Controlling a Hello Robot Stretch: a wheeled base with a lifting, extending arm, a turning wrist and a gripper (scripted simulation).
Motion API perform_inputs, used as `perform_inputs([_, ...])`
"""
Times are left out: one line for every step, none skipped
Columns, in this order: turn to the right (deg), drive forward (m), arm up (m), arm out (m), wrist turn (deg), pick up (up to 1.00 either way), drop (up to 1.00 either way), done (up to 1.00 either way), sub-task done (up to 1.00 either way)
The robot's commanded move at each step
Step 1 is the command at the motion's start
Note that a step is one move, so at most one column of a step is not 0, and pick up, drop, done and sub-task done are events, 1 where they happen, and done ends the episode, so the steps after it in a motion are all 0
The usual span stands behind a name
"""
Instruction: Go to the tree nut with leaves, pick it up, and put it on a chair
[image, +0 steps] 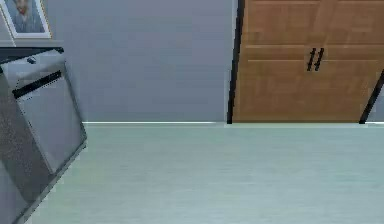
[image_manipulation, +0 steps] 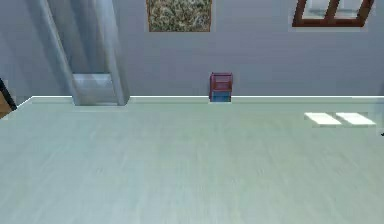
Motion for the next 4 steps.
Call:
perform_inputs([-45.0, 0.0, 0.0, 0.0, 0.0, 0.0, 0.0, 0.0, 0.0])
perform_inputs([-45.0, 0.0, 0.0, 0.0, 0.0, 0.0, 0.0, 0.0, 0.0])
perform_inputs([-33.0, 0.0, 0.0, 0.0, 0.0, 0.0, 0.0, 0.0, 0.0])
perform_inputs([0.0, 0.55, 0.0, 0.0, 0.0, 0.0, 0.0, 0.0, 0.0])
